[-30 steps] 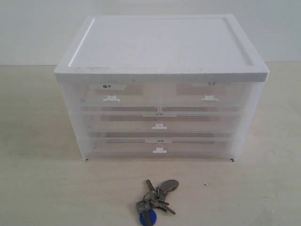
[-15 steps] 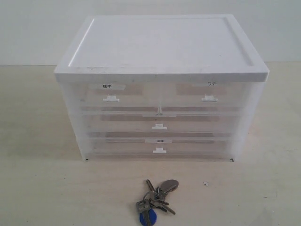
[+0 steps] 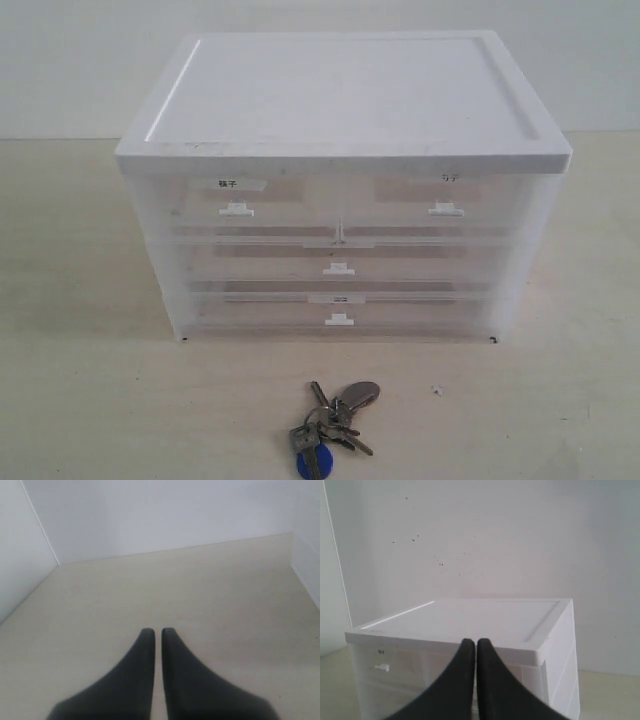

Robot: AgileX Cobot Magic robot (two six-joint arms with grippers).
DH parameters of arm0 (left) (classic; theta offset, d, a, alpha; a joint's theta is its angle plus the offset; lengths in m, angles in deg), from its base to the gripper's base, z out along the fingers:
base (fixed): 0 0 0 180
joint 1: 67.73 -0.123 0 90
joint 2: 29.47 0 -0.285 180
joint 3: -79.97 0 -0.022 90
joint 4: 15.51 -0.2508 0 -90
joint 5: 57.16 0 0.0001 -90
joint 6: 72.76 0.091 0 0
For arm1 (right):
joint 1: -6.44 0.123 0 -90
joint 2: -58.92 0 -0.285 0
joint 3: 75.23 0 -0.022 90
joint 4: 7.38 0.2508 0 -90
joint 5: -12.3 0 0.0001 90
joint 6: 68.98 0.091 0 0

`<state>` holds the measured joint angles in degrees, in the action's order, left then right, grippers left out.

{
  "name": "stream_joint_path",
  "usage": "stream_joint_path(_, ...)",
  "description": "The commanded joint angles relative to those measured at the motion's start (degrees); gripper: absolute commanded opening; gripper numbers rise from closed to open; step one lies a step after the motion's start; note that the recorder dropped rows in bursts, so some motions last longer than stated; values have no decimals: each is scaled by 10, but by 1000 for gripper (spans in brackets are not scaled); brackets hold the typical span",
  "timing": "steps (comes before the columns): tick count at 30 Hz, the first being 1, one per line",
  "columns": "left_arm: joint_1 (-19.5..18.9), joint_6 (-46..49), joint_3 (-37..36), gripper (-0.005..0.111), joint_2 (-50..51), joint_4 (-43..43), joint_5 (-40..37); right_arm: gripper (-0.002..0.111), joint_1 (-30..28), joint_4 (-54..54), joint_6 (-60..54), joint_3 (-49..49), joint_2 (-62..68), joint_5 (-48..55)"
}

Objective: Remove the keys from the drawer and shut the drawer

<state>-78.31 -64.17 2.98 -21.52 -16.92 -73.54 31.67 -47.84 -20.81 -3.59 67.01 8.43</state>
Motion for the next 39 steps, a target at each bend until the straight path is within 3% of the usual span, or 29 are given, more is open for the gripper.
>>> stream_joint_path(1,-2,4,-2,4,-2,5,-1,0,0,-2,-1,2,-3,-2)
stream_joint_path(16,-2,4,-2,4,-2,5,-1,0,0,-2,-1,2,-3,2)
stream_joint_path(19,-2,4,-2,4,-2,4,-1,0,0,20,-83,2,-3,17)
stream_joint_path(24,-2,4,-2,4,-2,4,-1,0,-7,157,-265,12,-3,13)
stream_joint_path(30,-2,4,-2,4,-2,4,-1,0,-97,340,-371,56,-3,-72)
stream_joint_path(32,-2,4,-2,4,-2,4,-1,0,-140,408,-393,56,-3,-38)
stream_joint_path(39,-2,4,-2,4,-2,4,-1,0,-242,417,-473,56,-3,32)
